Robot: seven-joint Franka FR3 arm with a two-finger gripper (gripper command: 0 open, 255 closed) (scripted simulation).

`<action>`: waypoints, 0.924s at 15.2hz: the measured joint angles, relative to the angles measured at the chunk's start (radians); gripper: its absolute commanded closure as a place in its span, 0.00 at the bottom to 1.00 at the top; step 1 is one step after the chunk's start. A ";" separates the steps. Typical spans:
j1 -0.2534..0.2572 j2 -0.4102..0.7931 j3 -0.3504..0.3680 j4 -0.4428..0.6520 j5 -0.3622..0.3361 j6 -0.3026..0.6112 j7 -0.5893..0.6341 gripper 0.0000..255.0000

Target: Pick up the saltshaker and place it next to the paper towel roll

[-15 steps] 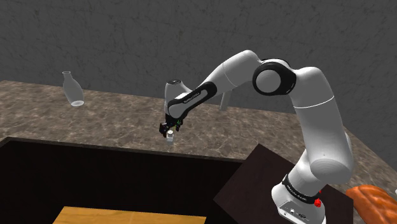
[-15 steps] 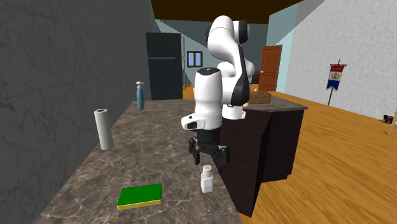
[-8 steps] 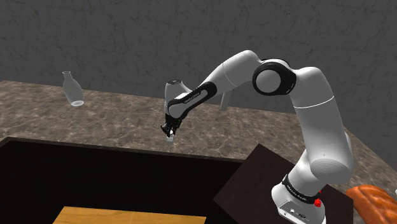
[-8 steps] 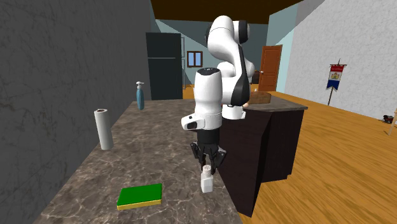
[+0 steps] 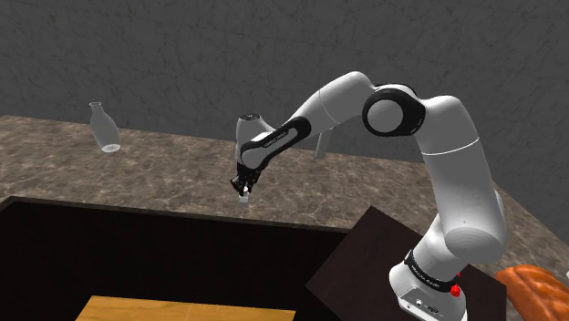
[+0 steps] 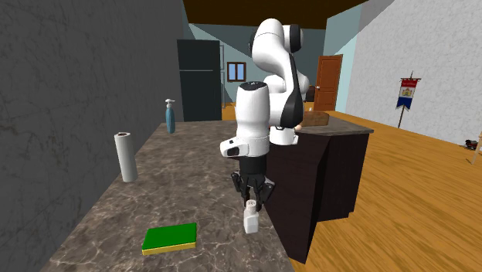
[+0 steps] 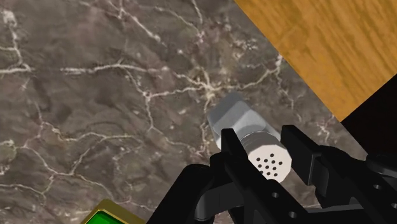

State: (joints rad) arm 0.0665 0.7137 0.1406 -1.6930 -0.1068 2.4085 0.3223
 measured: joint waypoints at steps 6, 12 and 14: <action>-0.003 -0.050 0.007 -0.003 0.007 -0.046 -0.002 1.00; -0.010 -0.110 0.014 -0.010 0.016 -0.099 -0.008 1.00; -0.012 -0.125 0.016 -0.005 0.019 -0.119 -0.010 1.00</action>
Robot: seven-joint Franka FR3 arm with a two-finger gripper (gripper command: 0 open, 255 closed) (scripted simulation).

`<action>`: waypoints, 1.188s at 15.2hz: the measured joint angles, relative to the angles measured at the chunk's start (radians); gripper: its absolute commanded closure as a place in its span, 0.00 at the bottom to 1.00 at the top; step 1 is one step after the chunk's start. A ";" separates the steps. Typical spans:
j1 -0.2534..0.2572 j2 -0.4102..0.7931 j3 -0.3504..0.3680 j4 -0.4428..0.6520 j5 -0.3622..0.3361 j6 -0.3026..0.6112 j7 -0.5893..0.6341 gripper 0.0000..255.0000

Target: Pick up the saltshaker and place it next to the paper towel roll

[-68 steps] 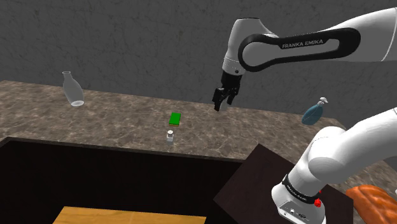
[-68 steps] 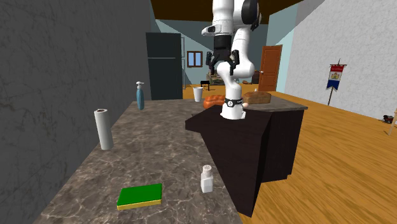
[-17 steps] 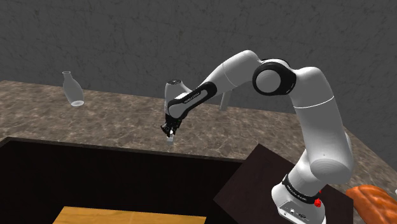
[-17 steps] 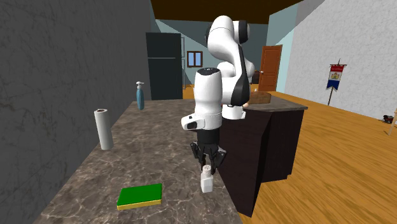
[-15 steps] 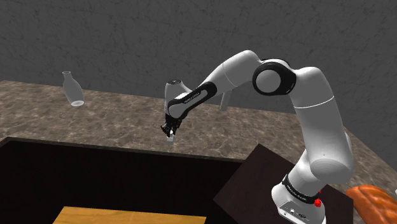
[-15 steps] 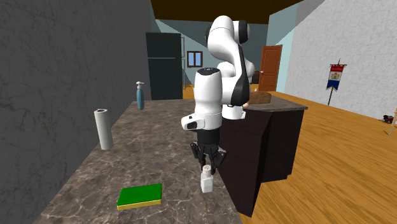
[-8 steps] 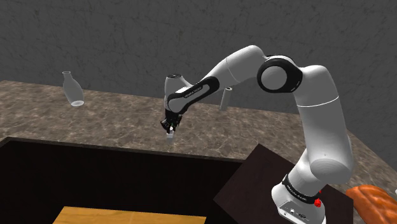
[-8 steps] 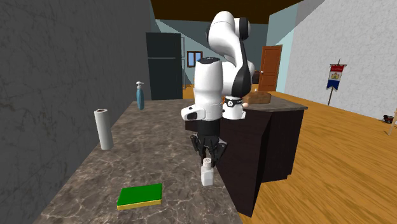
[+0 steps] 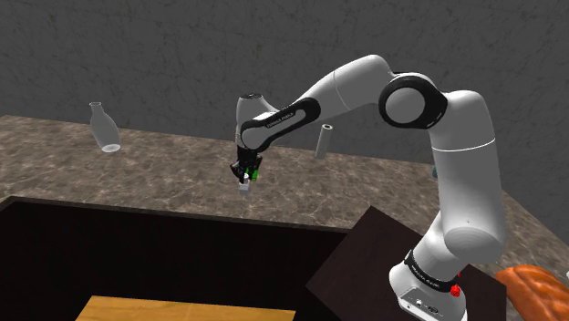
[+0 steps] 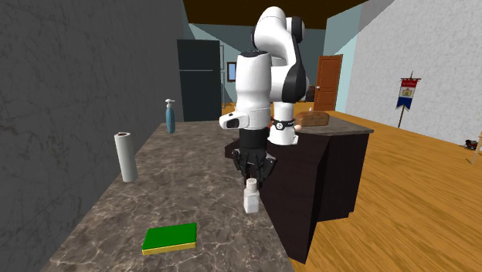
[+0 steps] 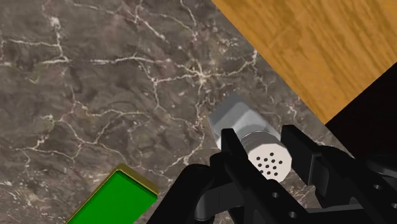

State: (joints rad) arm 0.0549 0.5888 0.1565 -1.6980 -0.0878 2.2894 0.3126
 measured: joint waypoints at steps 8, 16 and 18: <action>-0.004 -0.059 0.007 0.018 0.011 -0.077 -0.005 1.00; -0.007 -0.110 0.013 0.053 0.020 -0.161 -0.009 1.00; -0.007 -0.122 0.014 0.059 0.022 -0.180 -0.009 1.00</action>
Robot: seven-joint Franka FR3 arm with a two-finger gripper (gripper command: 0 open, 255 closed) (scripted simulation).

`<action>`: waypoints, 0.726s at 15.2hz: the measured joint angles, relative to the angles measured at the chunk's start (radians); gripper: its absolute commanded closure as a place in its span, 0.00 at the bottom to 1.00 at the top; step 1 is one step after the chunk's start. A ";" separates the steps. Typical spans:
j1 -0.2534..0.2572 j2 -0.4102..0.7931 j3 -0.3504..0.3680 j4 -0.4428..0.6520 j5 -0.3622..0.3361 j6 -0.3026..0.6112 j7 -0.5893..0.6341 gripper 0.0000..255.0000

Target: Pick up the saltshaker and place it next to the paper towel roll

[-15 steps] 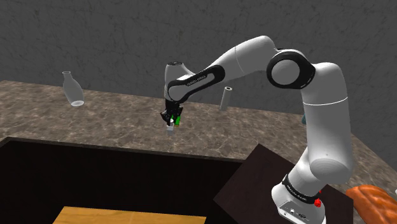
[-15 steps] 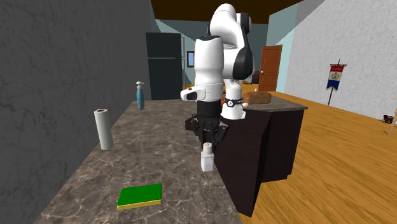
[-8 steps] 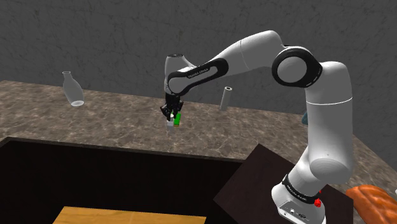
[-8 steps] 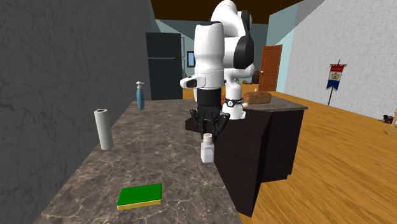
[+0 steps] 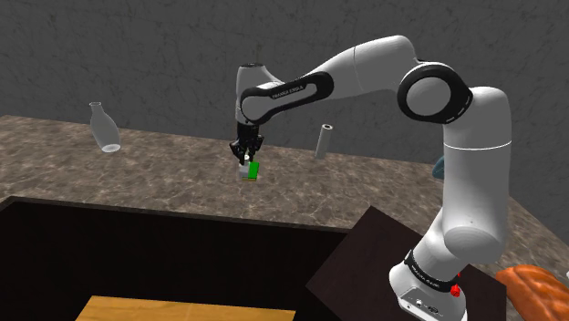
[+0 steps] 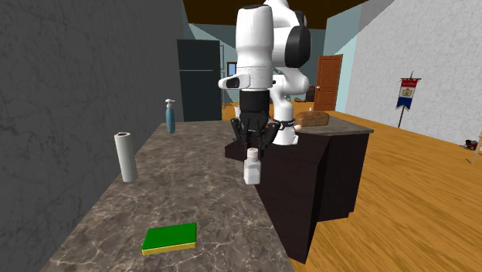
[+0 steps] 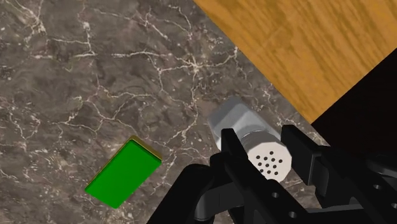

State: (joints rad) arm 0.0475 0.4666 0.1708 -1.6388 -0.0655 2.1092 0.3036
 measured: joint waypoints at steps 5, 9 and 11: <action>-0.003 -0.026 0.002 0.032 0.006 -0.058 -0.004 1.00; -0.001 -0.037 0.004 0.067 0.008 -0.104 -0.004 1.00; -0.003 -0.049 0.005 0.078 0.010 -0.127 -0.006 1.00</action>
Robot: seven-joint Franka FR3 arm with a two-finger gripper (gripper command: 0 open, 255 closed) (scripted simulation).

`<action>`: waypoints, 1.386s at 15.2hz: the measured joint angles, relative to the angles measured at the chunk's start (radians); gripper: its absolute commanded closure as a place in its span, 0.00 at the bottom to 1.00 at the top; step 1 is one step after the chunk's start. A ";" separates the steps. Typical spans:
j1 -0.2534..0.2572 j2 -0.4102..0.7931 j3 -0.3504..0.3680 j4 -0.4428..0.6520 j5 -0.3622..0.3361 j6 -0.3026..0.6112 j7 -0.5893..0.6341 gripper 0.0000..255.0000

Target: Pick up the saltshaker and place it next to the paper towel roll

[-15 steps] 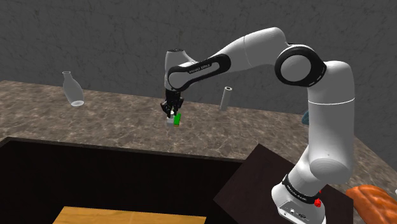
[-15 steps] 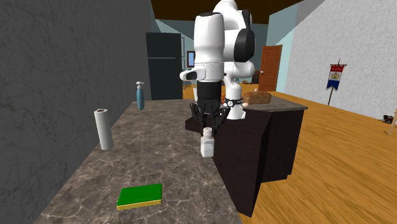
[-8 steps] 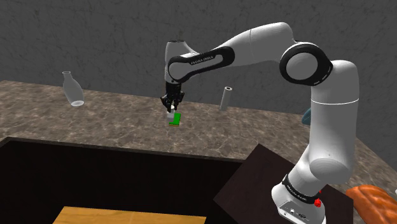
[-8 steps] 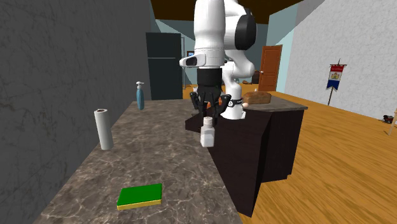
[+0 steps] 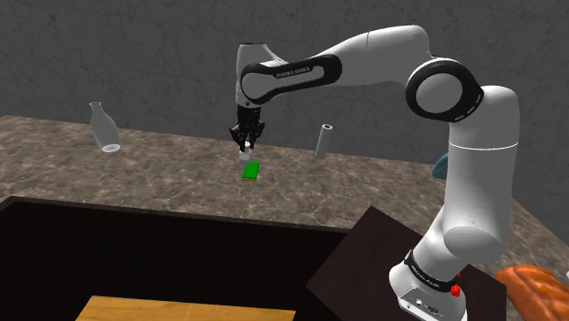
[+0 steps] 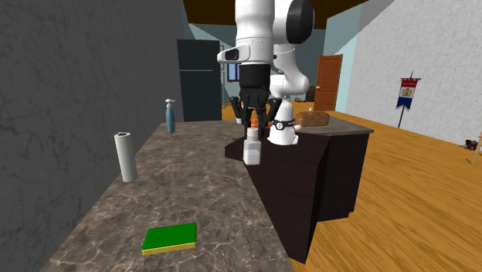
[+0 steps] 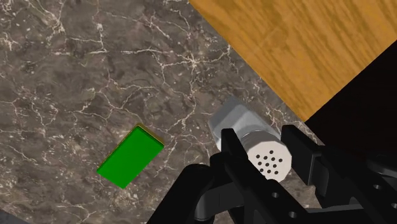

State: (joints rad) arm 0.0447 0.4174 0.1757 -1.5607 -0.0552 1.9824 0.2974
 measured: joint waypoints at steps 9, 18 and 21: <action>0.001 -0.025 0.003 0.086 0.005 -0.111 -0.003 1.00; -0.105 -0.071 -0.039 0.043 0.029 -0.114 -0.149 1.00; -0.150 -0.073 -0.059 0.048 0.037 -0.122 -0.216 1.00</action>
State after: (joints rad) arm -0.1053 0.3444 0.1166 -1.5124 -0.0180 1.8607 0.0811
